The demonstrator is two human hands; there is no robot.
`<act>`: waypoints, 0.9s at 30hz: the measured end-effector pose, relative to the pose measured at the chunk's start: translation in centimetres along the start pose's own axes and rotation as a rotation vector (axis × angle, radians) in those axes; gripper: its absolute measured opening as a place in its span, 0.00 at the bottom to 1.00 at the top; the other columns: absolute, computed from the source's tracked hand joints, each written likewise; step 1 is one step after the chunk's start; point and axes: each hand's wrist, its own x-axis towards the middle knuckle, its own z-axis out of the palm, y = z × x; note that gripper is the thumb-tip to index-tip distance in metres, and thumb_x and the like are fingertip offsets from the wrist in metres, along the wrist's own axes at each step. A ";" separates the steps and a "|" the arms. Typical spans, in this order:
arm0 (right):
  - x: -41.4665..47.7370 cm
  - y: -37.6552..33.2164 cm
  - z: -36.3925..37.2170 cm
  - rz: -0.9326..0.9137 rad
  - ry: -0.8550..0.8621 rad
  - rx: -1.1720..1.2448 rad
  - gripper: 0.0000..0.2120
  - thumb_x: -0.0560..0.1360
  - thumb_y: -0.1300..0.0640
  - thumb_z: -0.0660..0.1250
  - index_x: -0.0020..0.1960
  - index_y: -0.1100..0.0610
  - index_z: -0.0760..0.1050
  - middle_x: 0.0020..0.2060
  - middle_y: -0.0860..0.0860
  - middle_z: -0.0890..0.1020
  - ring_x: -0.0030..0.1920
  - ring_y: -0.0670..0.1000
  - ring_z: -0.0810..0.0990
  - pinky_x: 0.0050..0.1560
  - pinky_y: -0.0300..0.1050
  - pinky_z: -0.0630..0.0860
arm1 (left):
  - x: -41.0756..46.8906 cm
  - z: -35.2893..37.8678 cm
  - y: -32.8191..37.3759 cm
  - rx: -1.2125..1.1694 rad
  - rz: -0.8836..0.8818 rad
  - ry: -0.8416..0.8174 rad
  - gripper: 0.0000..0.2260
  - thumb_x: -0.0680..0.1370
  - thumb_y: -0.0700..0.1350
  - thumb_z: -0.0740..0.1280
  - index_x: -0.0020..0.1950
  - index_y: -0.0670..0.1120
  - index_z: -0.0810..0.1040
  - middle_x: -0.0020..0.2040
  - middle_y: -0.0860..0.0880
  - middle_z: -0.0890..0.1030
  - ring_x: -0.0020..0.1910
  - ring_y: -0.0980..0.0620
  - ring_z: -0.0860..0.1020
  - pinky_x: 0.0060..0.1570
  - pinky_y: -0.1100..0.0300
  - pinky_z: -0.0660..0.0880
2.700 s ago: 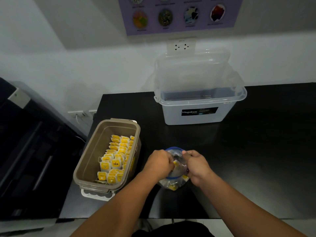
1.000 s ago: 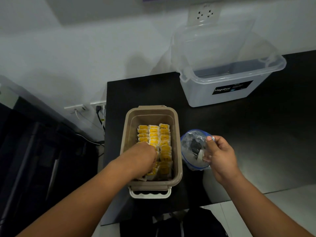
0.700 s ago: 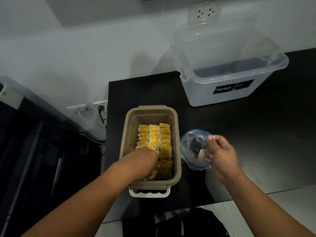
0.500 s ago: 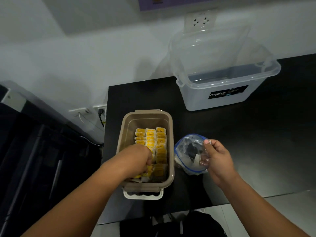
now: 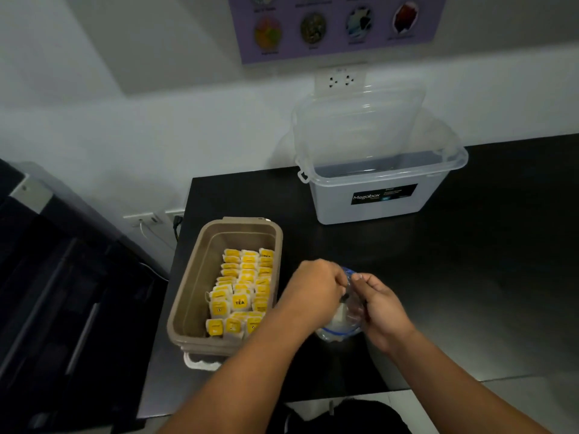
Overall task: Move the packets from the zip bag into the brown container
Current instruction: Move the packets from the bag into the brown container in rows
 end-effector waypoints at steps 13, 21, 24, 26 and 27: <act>-0.1 -0.1 -2.5 -0.067 -0.019 -0.306 0.06 0.83 0.58 0.68 0.50 0.60 0.80 0.44 0.59 0.87 0.43 0.54 0.87 0.46 0.52 0.83 | 2.6 8.0 -2.7 0.070 -0.216 -0.024 0.10 0.76 0.49 0.73 0.57 0.52 0.84 0.53 0.51 0.84 0.52 0.52 0.82 0.56 0.54 0.79; 0.3 0.2 -3.1 -0.065 0.032 -0.273 0.07 0.82 0.58 0.68 0.49 0.59 0.81 0.43 0.58 0.86 0.42 0.54 0.84 0.44 0.51 0.81 | 2.2 7.0 -2.9 -0.124 -0.123 0.100 0.03 0.74 0.45 0.76 0.41 0.48 0.84 0.38 0.53 0.83 0.39 0.57 0.81 0.44 0.62 0.79; 0.7 -0.5 -2.8 -0.045 0.029 -0.197 0.07 0.83 0.57 0.68 0.51 0.60 0.81 0.45 0.59 0.87 0.43 0.56 0.86 0.45 0.53 0.82 | 1.9 5.8 -2.4 -0.204 -0.089 0.148 0.05 0.75 0.43 0.75 0.43 0.52 0.81 0.36 0.55 0.80 0.37 0.60 0.79 0.35 0.74 0.71; 0.8 -1.1 -2.6 -0.040 0.017 -0.188 0.08 0.83 0.56 0.67 0.53 0.60 0.81 0.45 0.59 0.87 0.42 0.55 0.86 0.44 0.52 0.82 | 1.8 5.1 -1.9 -0.196 -0.073 0.169 0.08 0.76 0.41 0.73 0.48 0.54 0.79 0.38 0.55 0.79 0.39 0.59 0.79 0.36 0.73 0.70; 0.9 -1.4 -2.5 -0.041 0.011 -0.188 0.08 0.83 0.56 0.67 0.53 0.60 0.80 0.44 0.59 0.87 0.39 0.52 0.85 0.41 0.50 0.82 | 1.7 4.8 -1.7 -0.183 -0.057 0.165 0.09 0.76 0.41 0.71 0.51 0.54 0.77 0.41 0.55 0.79 0.40 0.59 0.79 0.37 0.72 0.70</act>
